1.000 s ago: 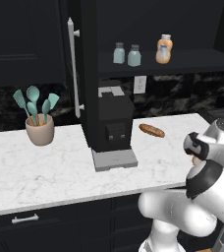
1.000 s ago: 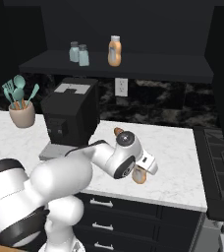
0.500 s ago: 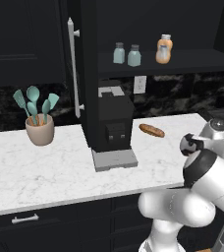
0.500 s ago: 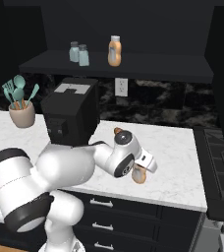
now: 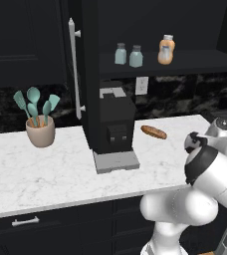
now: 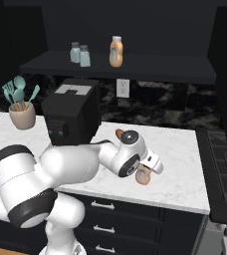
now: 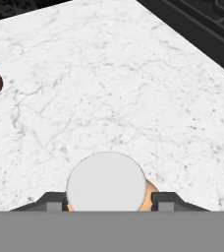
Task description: Put the shaker and condiment bottle from the counter next to their counterparts in the cabinet.
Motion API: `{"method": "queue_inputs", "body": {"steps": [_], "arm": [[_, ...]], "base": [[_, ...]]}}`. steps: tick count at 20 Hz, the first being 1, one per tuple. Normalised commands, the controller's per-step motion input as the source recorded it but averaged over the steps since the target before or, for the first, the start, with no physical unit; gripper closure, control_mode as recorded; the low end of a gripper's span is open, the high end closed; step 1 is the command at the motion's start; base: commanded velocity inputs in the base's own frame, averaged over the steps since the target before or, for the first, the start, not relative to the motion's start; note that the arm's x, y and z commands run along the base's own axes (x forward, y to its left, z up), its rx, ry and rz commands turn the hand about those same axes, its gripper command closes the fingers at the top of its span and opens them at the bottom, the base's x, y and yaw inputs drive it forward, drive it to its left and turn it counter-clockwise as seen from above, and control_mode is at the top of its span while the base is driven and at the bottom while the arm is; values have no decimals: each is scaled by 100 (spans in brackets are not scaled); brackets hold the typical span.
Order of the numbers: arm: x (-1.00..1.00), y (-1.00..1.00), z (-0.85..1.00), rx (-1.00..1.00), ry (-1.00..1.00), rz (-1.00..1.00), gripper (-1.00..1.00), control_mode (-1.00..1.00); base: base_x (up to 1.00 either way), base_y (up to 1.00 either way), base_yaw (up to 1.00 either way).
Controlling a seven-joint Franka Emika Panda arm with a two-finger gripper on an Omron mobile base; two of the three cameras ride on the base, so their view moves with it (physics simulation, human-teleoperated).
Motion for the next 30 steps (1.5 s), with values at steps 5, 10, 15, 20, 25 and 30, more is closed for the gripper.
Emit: {"method": "queue_inputs", "body": {"steps": [5, 10, 15, 20, 25, 30], "arm": [[-4, -7, 0, 0, -2, 1, 100, -100], [-1, 0, 22, 0, -9, 3, 100, -100], [0, 0, 35, 0, -10, 4, 100, -100], [0, 2, 31, 0, -7, 4, 100, -100], [0, 8, 36, -1, -6, 4, 100, -100], [0, 19, 40, -5, -6, 3, 100, -100]], "base": [[0, 0, 0], [0, 0, 0], [0, 0, 0], [0, 0, 0], [0, 0, 0], [0, 0, 0]]}}
